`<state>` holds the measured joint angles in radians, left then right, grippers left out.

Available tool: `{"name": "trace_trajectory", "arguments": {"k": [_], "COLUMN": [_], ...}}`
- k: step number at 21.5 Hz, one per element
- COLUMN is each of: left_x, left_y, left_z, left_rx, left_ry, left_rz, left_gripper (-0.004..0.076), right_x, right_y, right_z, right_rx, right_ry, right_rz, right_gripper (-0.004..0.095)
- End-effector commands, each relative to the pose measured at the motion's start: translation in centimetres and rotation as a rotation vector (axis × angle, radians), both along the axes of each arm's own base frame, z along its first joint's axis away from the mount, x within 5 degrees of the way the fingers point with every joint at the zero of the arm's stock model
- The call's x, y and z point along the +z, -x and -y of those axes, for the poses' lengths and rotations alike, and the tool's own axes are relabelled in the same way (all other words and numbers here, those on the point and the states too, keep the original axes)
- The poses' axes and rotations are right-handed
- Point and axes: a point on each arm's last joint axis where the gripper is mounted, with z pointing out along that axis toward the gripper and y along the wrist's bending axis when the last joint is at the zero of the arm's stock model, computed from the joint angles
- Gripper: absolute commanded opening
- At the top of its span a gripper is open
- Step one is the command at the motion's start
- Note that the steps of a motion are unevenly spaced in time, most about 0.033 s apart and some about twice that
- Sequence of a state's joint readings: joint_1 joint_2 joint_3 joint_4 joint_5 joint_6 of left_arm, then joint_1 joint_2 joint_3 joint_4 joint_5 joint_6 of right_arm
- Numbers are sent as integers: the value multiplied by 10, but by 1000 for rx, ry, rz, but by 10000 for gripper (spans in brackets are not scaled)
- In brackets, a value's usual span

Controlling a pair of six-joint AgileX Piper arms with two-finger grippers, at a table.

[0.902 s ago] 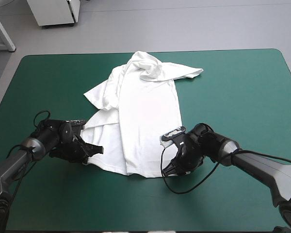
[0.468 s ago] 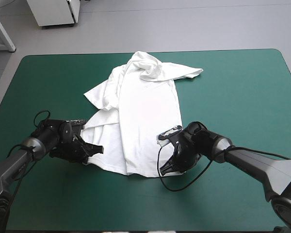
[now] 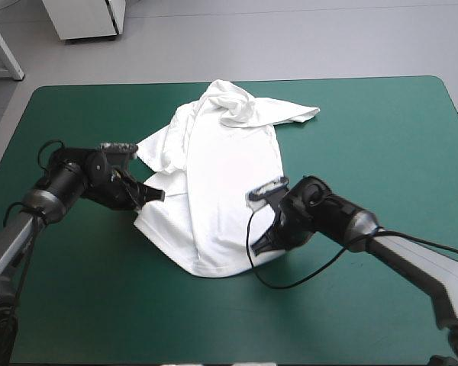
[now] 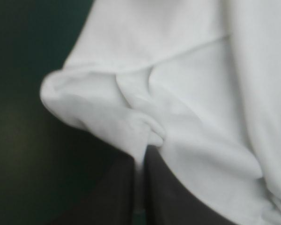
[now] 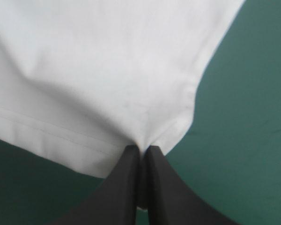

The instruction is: Fold the cloth

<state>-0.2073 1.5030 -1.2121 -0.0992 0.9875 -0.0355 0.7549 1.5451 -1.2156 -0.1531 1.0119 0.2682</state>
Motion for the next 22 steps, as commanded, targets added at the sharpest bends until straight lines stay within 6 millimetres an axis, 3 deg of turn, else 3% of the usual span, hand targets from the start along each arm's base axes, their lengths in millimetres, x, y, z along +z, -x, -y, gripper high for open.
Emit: {"name": "trace_trajectory", "arguments": {"k": [1, 5, 6, 7, 8, 9, 10, 13, 15, 17, 19, 22], "left_x": [77, 144, 172, 187, 216, 232, 263, 320, 364, 392, 409, 421], "left_y": [8, 17, 24, 28, 38, 45, 60, 98, 138, 171, 199, 222], "left_z": [0, -1, 0, 0, 1, 1, 1, 0, -4, -10, -16, -19], "left_rx": [-32, -61, -97, -114, -146, -165, -193, -259, -300, -305, -318, -342], "left_ry": [43, 65, 81, 98, 128, 147, 187, 264, 356, 421, 454, 524], "left_rz": [220, 389, 458, 503, 600, 658, 789, 1071, 1348, 1558, 1717, 1841], "left_gripper": [-9, -9, -9, -9, -9, -9, -9, -9, -9, -9, -9, -9], "right_x": [102, 193, 230, 249, 281, 297, 324, 365, 389, 404, 418, 432], "right_y": [5, 17, 24, 28, 39, 46, 60, 87, 108, 124, 139, 154], "right_z": [24, 50, 64, 71, 84, 90, 104, 127, 142, 148, 153, 157], "right_rx": [-27, -80, -107, -113, -110, -108, -108, -107, -76, -19, 31, 80], "right_ry": [-97, -176, -190, -206, -237, -262, -311, -400, -456, -520, -596, -677], "right_rz": [332, 617, 742, 808, 925, 986, 1098, 1294, 1439, 1550, 1679, 1824], "right_gripper": [-19, -19, -19, -19, -19, -19, -19, -19, -19, -19, -19, -19]}}
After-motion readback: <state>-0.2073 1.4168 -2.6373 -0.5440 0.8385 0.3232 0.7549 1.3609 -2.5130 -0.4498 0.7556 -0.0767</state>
